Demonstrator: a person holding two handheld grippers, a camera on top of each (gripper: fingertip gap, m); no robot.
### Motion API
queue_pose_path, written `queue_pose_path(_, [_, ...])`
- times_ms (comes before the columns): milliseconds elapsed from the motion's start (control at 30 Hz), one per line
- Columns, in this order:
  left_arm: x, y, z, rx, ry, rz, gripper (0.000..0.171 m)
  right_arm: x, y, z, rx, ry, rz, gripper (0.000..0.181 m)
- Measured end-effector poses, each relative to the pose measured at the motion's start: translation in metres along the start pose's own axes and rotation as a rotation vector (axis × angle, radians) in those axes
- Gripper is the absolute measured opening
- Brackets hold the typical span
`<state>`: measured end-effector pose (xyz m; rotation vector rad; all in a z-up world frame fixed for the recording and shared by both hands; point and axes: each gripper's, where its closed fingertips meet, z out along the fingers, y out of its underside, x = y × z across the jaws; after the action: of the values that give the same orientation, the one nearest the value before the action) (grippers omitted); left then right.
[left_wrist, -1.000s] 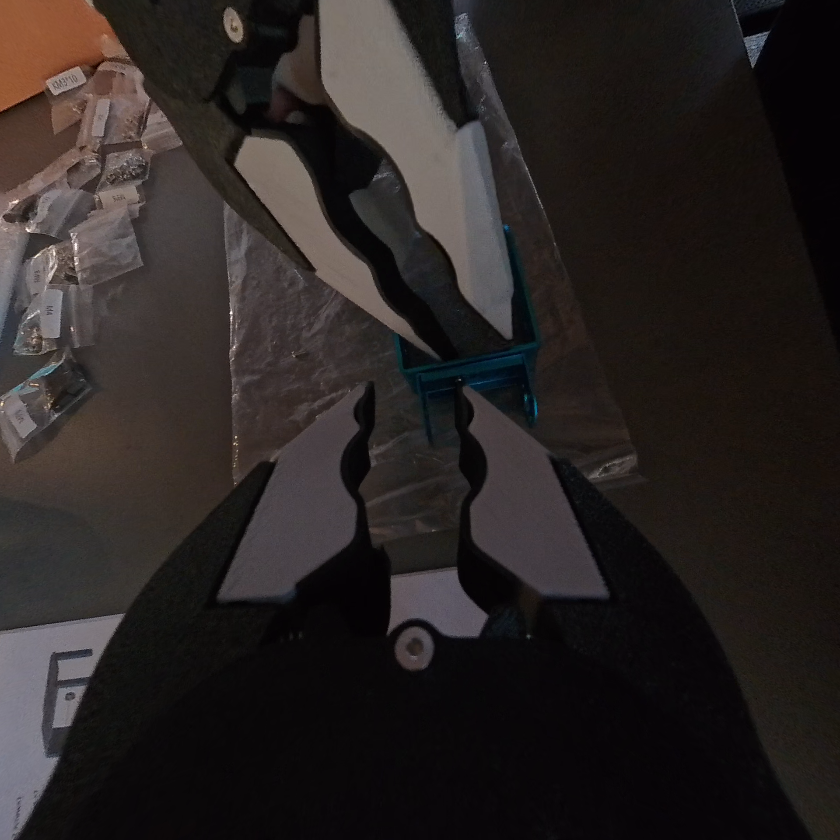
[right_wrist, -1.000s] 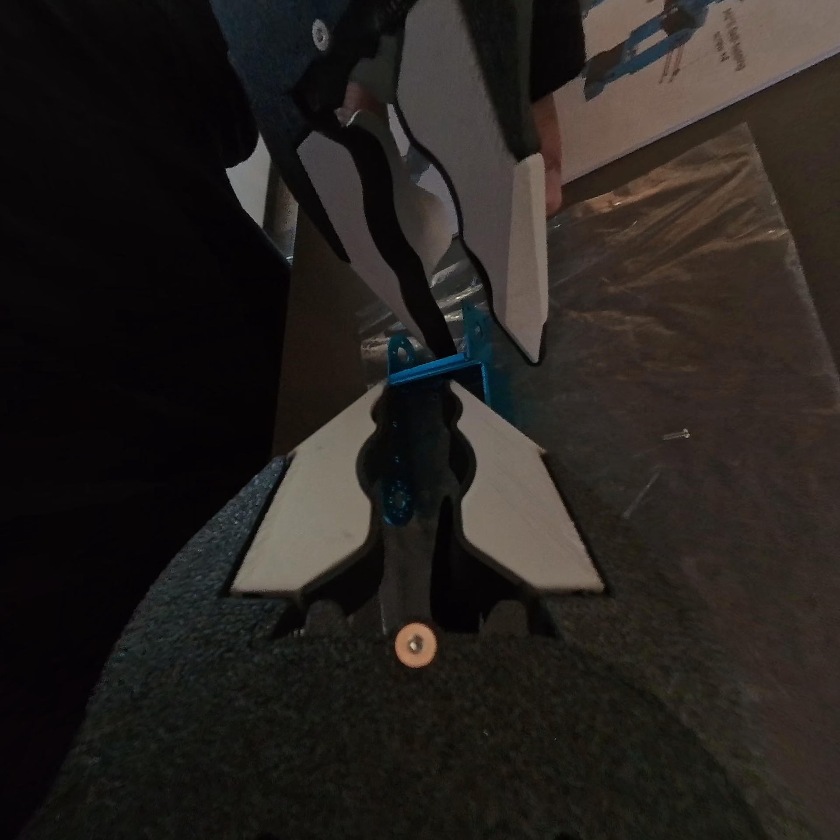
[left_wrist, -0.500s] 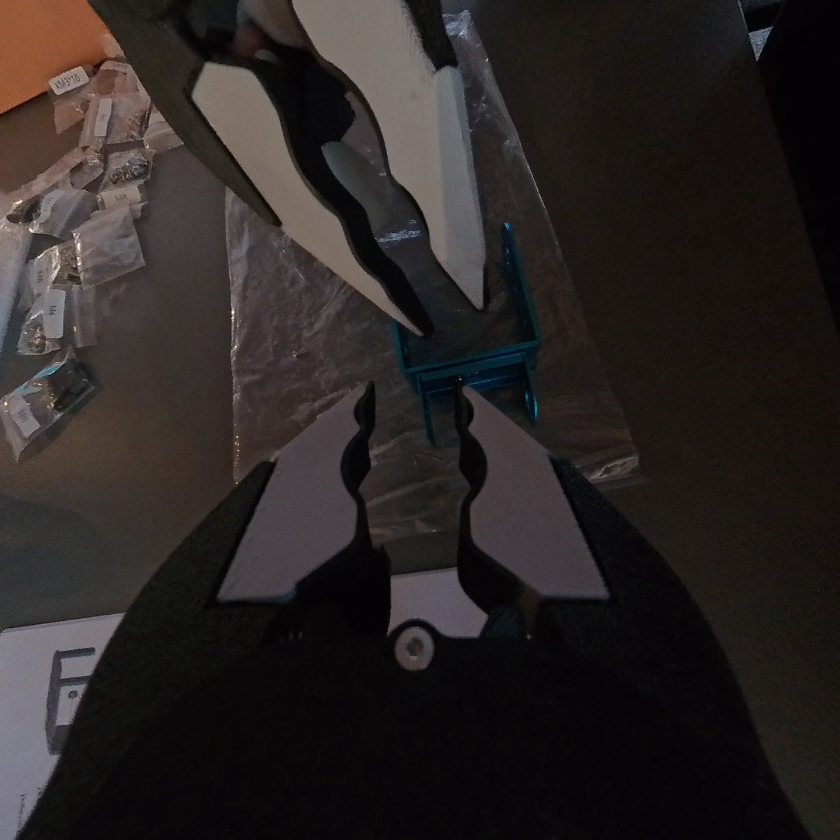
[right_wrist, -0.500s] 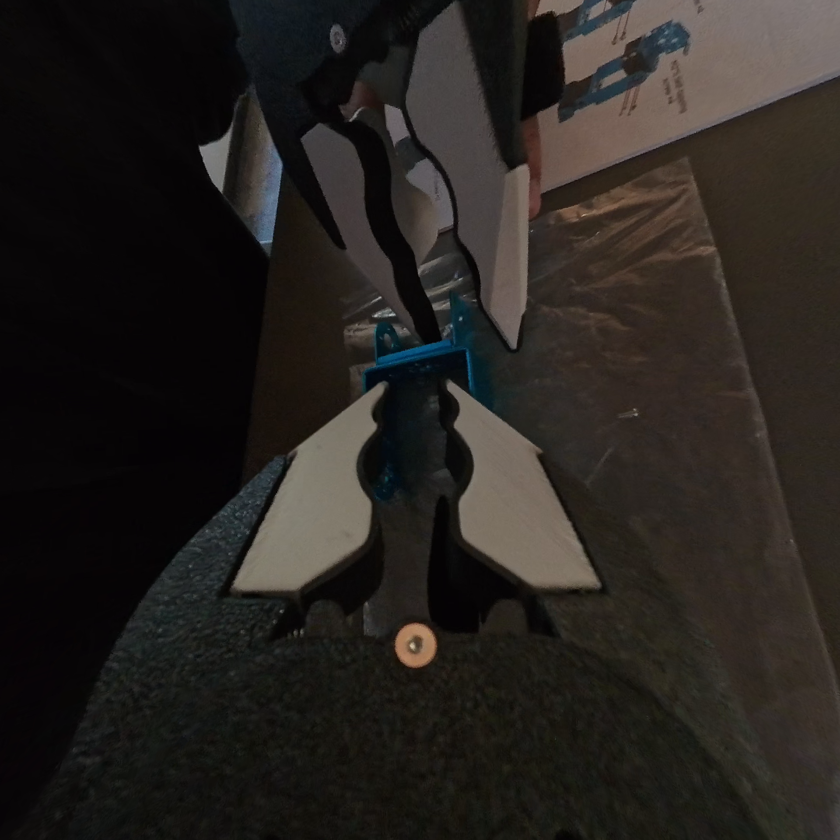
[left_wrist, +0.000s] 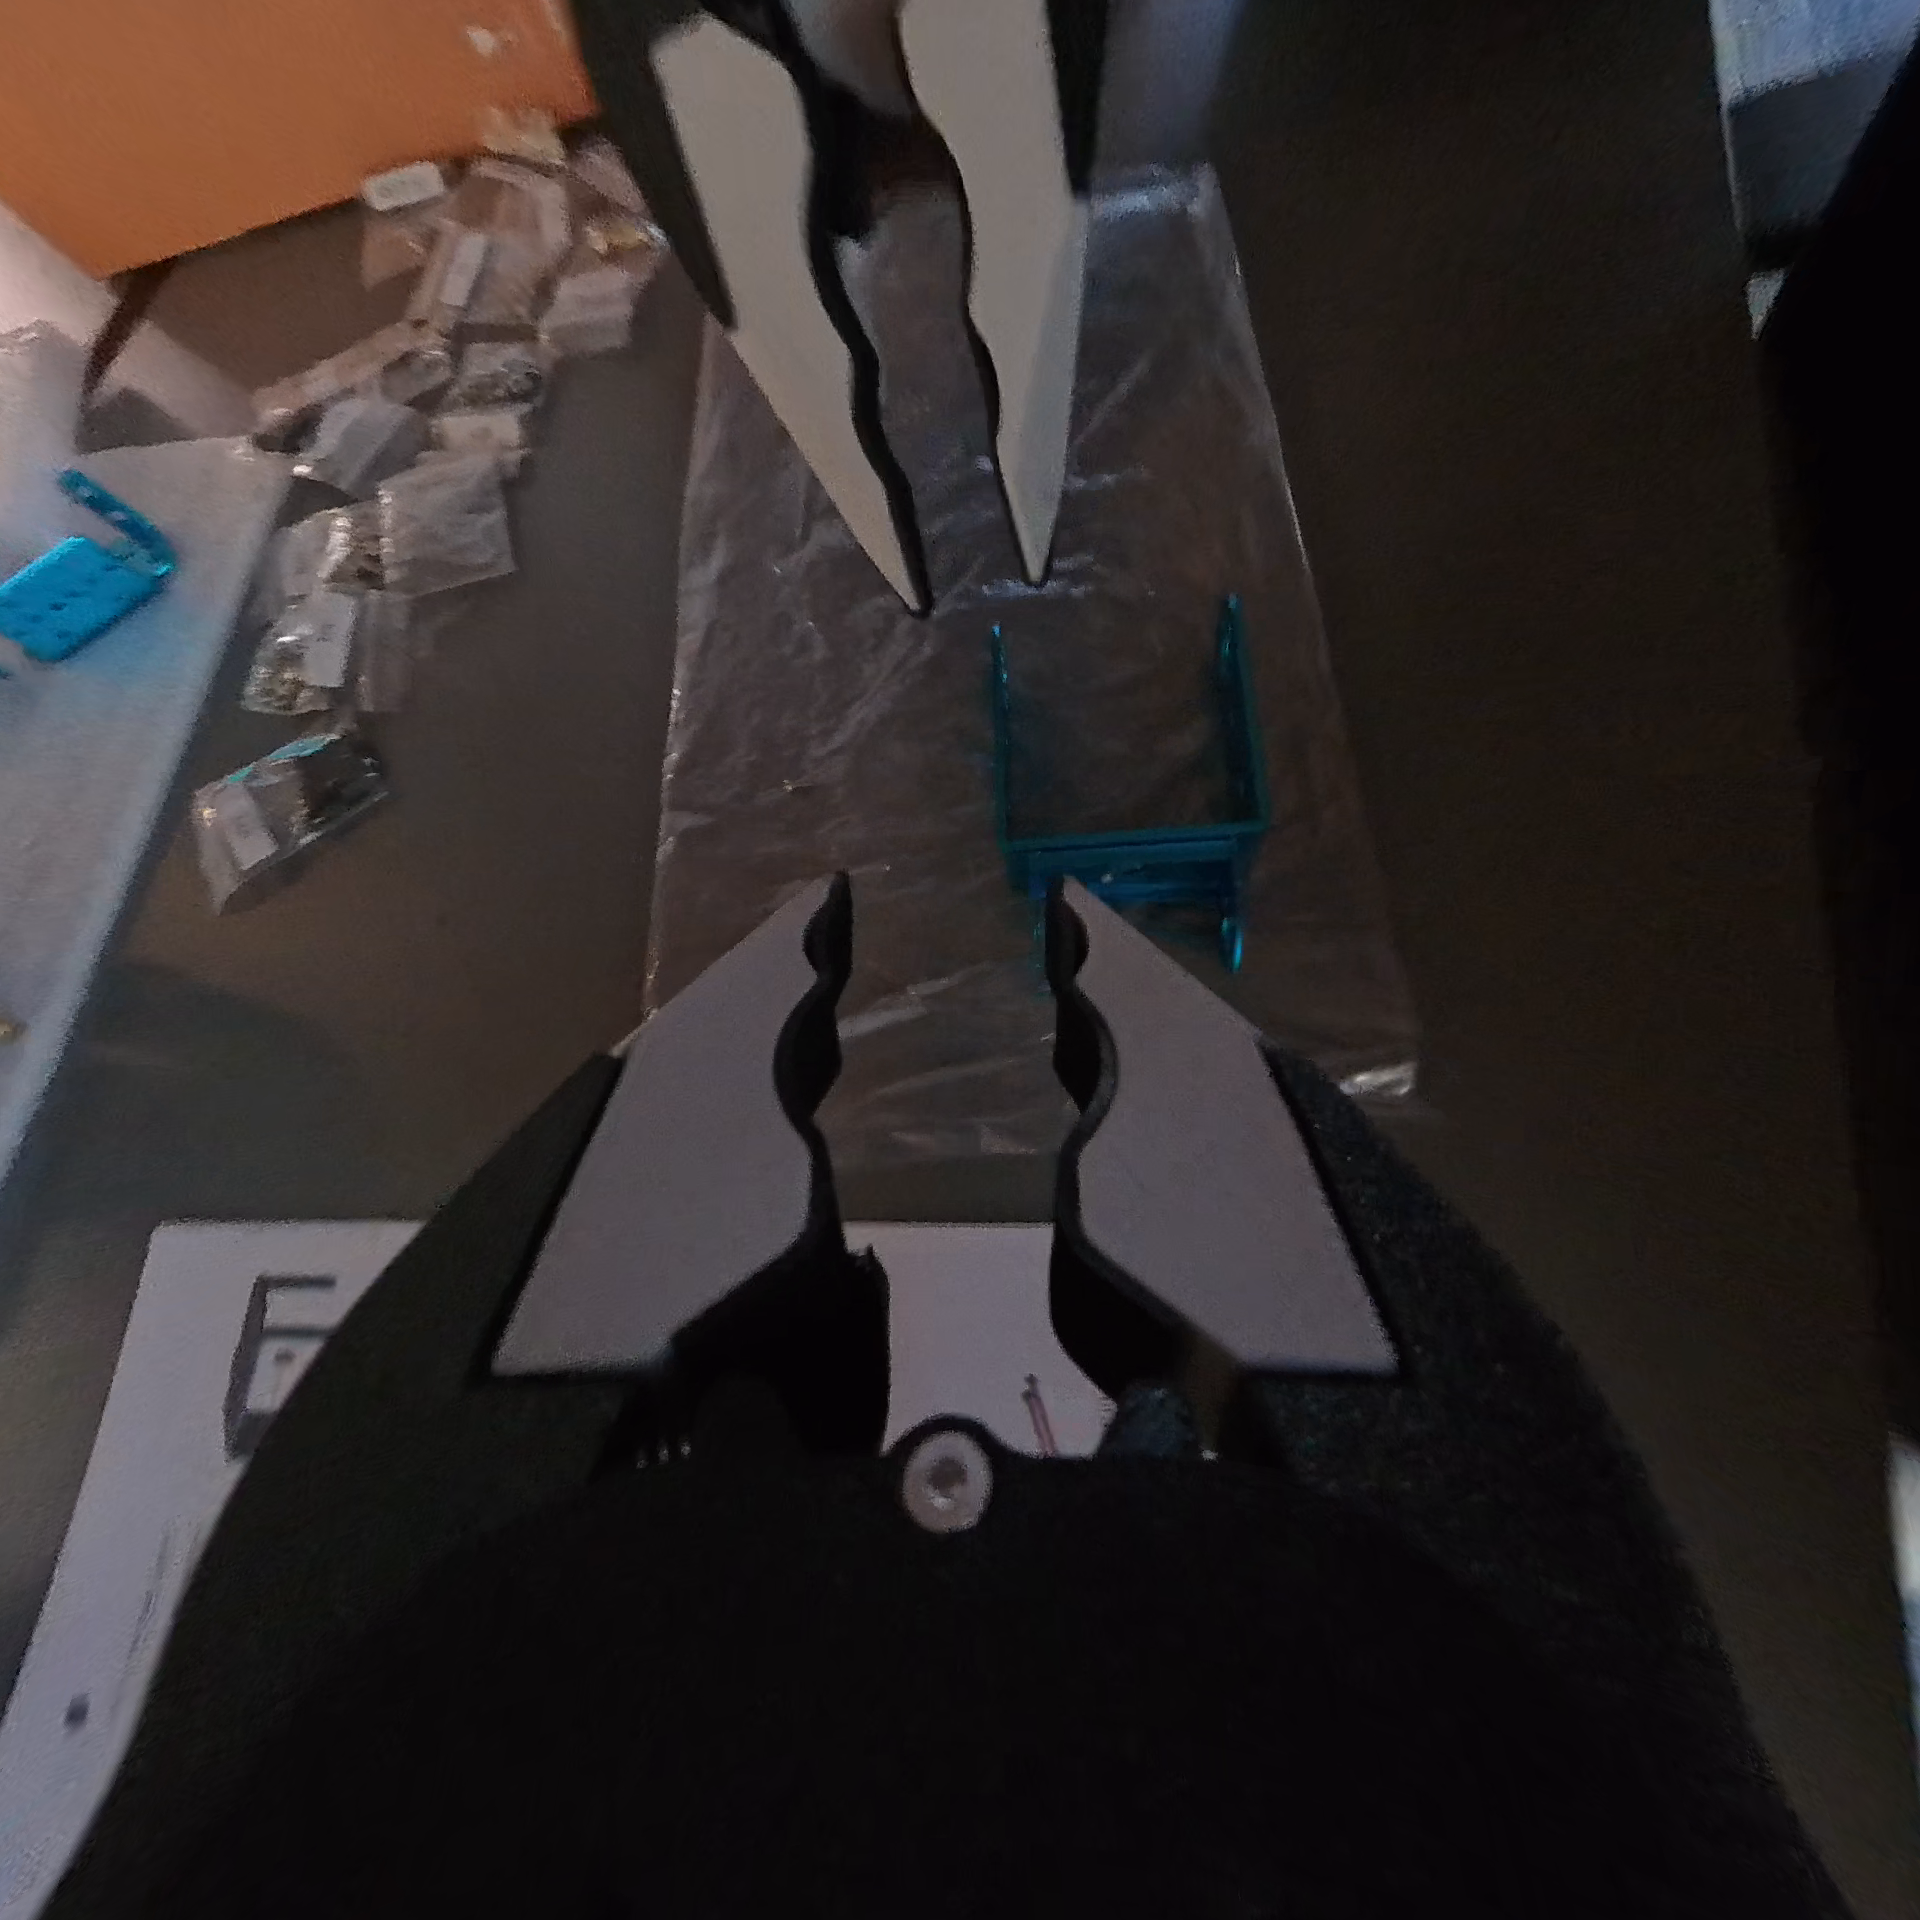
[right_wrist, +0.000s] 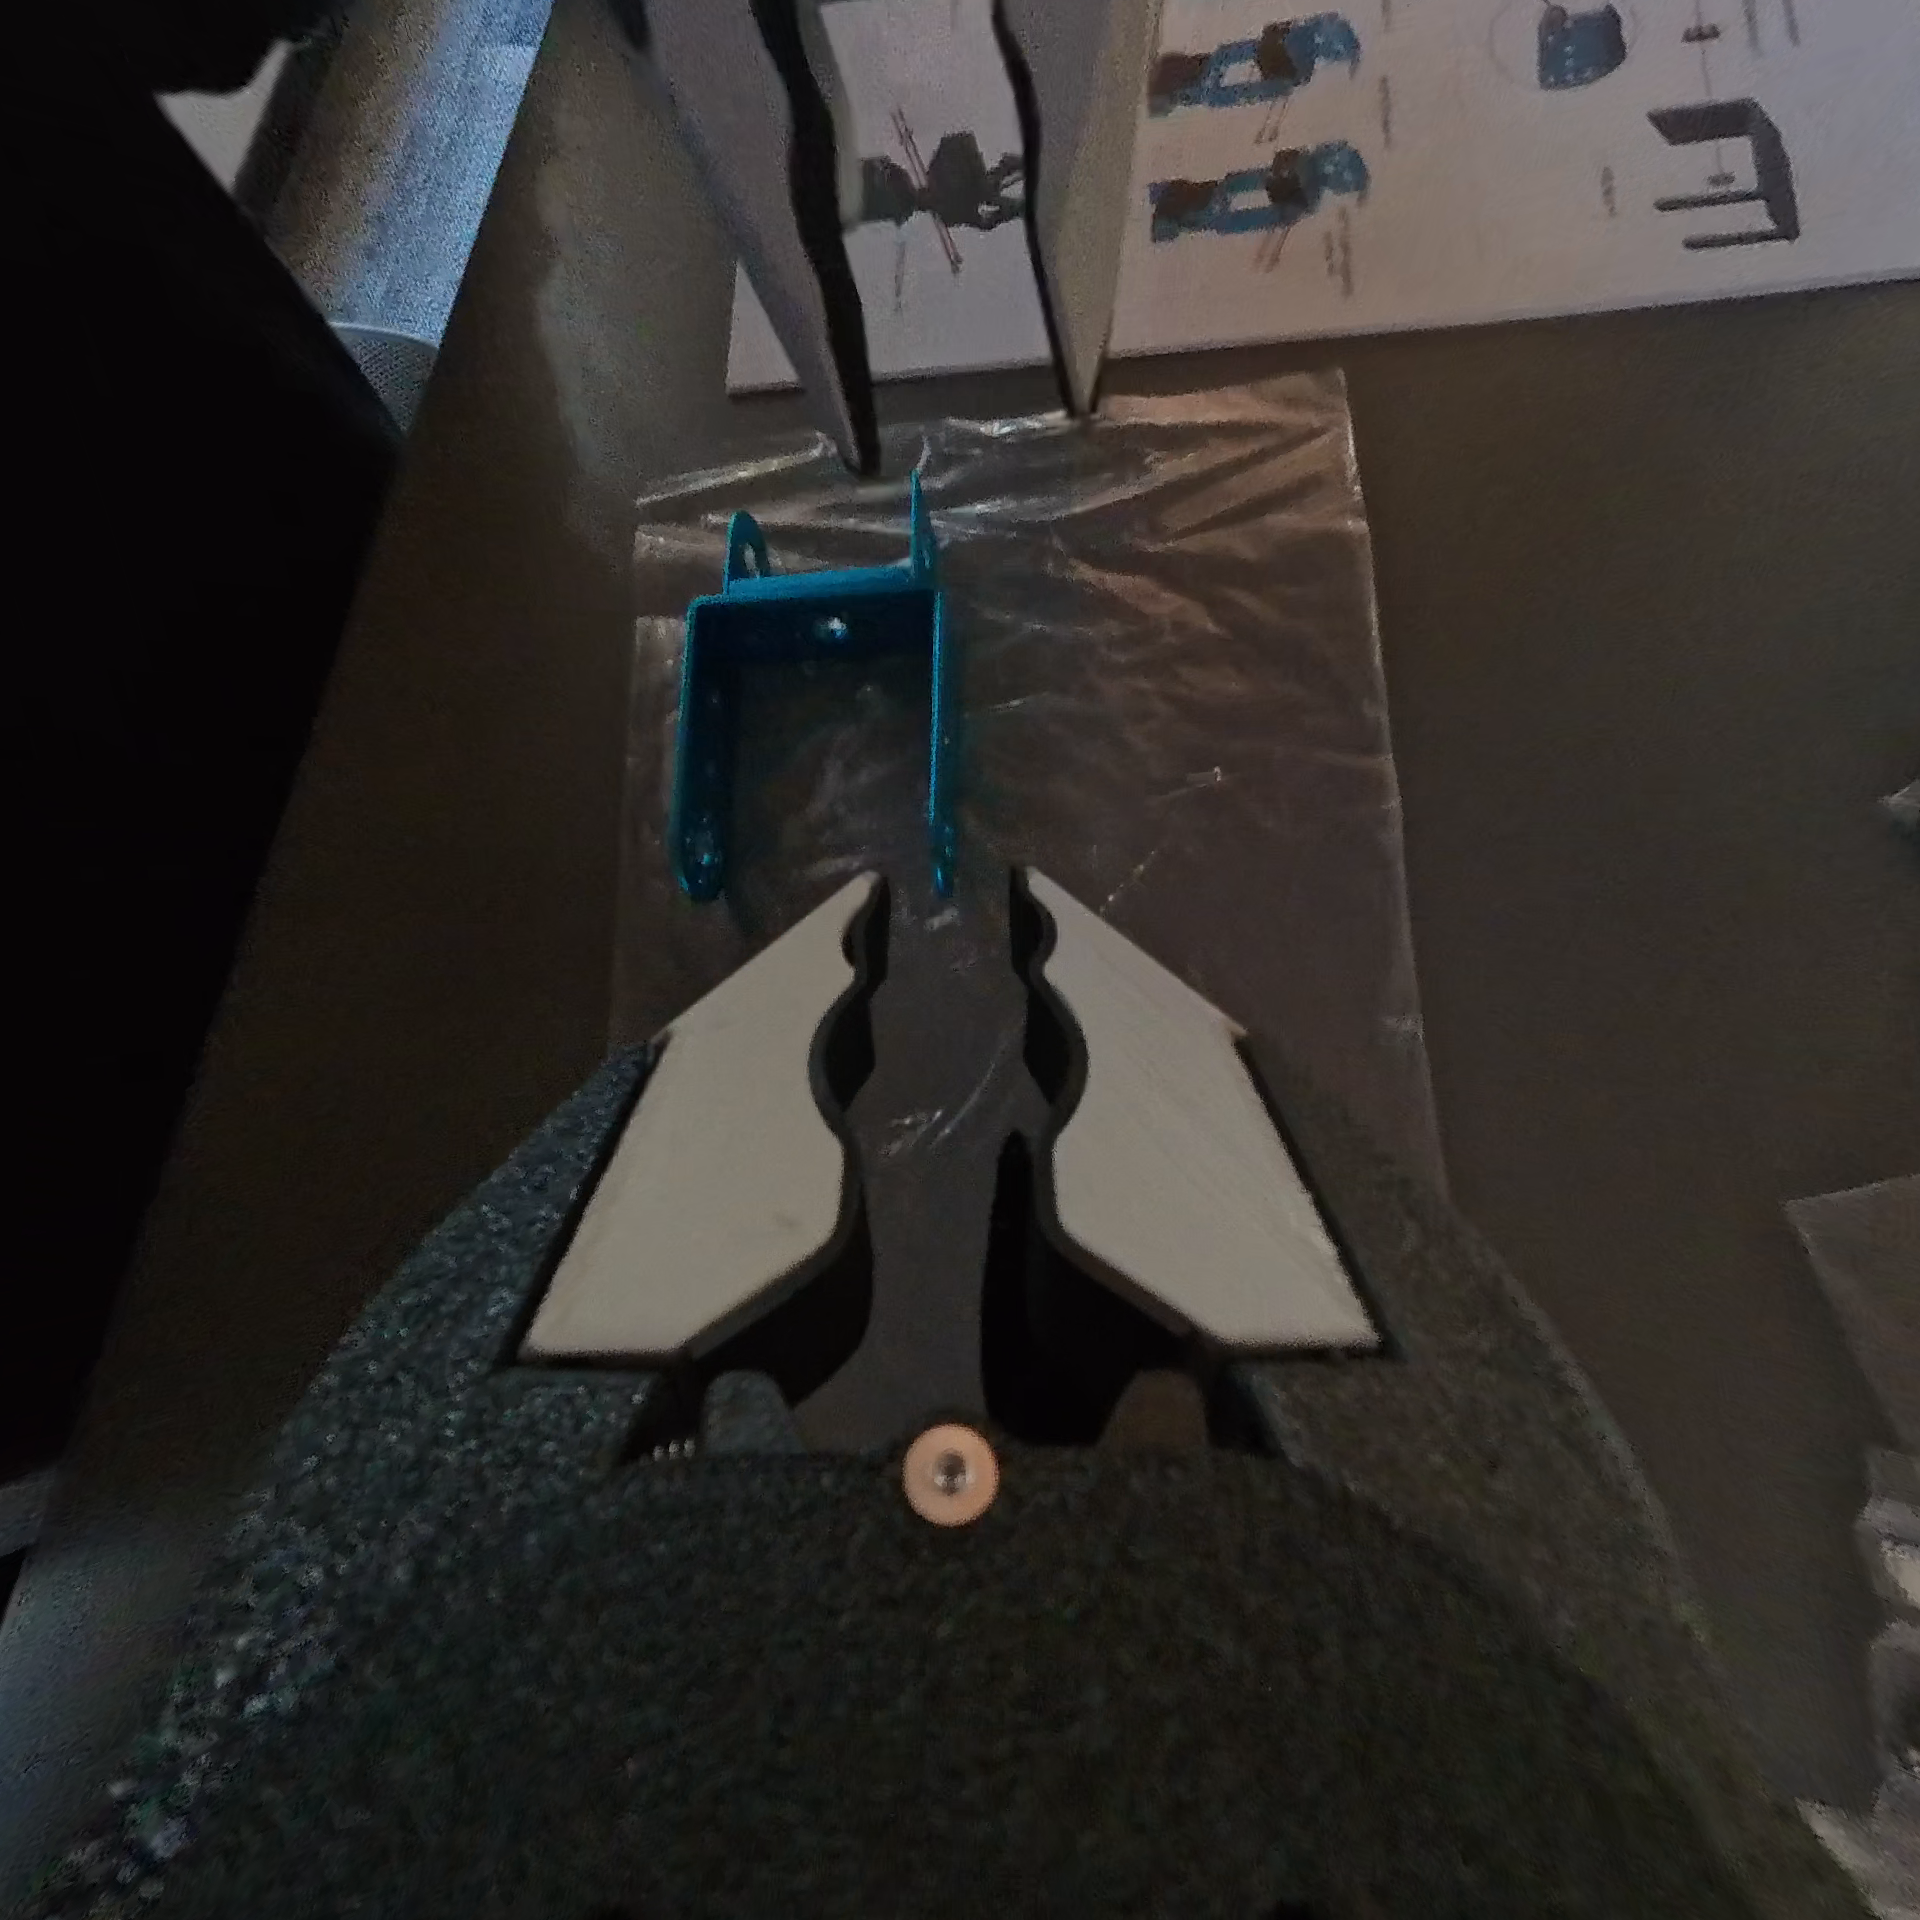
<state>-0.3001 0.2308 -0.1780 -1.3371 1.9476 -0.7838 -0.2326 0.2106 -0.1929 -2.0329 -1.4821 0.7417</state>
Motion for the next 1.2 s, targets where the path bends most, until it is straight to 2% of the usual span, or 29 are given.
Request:
queue_pose_path(100, [0.007,-0.019,-0.020,0.080,-0.090,-0.159,0.037,-0.005,0.001,-0.002,0.029,-0.011,0.022,0.026])
queue_pose_path(167, [0.017,-0.036,-0.030,0.184,-0.162,-0.316,0.037,-0.008,-0.001,-0.005,0.053,-0.025,0.037,0.026])
queue_pose_path(300, [0.030,-0.043,-0.046,0.307,-0.400,-0.607,0.037,-0.004,0.010,-0.004,0.027,-0.004,0.031,0.032])
queue_pose_path(467, [0.077,-0.054,-0.050,0.523,-0.437,-0.814,0.039,-0.004,0.015,-0.006,0.022,0.016,0.032,0.034])
queue_pose_path(600, [0.102,-0.045,-0.035,0.527,-0.504,-0.834,0.039,-0.006,0.015,-0.010,0.067,0.013,0.028,0.041])
queue_pose_path(700, [0.108,-0.034,-0.029,0.439,-0.568,-0.805,0.041,-0.015,0.010,-0.017,0.115,-0.020,0.020,0.059])
queue_pose_path(833, [0.099,-0.033,-0.037,0.418,-0.636,-0.736,0.042,-0.028,0.005,-0.018,0.155,-0.021,-0.009,0.089])
queue_pose_path(867, [0.096,-0.033,-0.037,0.415,-0.620,-0.729,0.043,-0.030,0.007,-0.014,0.133,-0.011,-0.018,0.100])
queue_pose_path(967, [0.087,-0.023,-0.032,0.337,-0.554,-0.731,0.052,-0.027,0.005,-0.007,0.128,0.061,-0.031,0.096])
queue_pose_path(1033, [0.081,-0.020,-0.026,0.290,-0.506,-0.687,0.060,-0.031,0.008,-0.001,0.104,0.036,-0.011,0.098])
queue_pose_path(1200, [0.076,-0.021,-0.005,0.199,-0.326,-0.553,0.065,-0.032,0.009,0.009,0.075,0.034,-0.018,0.096])
